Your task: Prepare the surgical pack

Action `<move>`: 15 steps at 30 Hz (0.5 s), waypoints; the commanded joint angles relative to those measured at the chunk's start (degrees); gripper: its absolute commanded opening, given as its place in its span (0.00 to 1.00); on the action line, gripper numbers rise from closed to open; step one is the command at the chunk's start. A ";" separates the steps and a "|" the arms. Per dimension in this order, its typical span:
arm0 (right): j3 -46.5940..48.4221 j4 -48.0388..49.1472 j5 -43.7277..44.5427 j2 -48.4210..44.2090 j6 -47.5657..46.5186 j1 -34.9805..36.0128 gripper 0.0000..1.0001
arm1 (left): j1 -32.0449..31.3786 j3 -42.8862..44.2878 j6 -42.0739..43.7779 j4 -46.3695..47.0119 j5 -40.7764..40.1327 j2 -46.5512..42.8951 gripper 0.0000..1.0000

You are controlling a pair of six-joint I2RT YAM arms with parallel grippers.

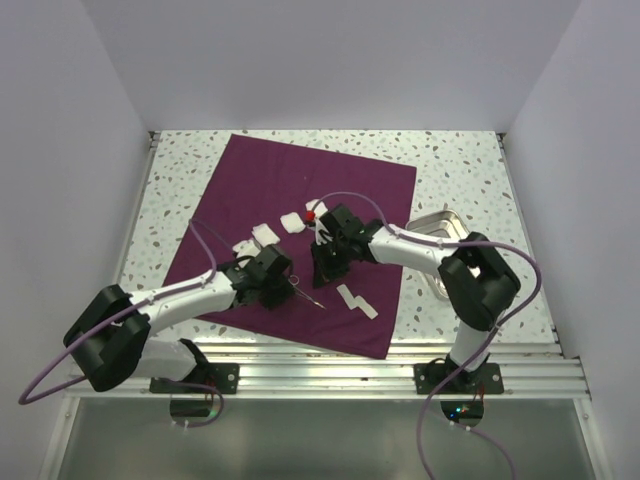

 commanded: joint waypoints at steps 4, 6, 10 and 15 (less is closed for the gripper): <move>3.65 3.32 -3.52 2.26 1.49 -0.06 0.00 | 0.70 -0.87 -2.62 1.41 -4.59 -0.62 0.41; 4.36 3.32 -3.96 3.40 1.58 -0.06 0.00 | 0.96 -1.48 -2.35 2.21 -5.03 -0.80 0.41; 4.53 4.37 -4.40 4.64 2.28 0.03 0.00 | 1.40 -2.01 -1.83 3.43 -5.48 0.16 0.41; 5.94 3.32 -3.35 6.74 1.94 0.12 0.00 | 2.19 -2.71 -1.21 5.02 -6.26 0.87 0.42</move>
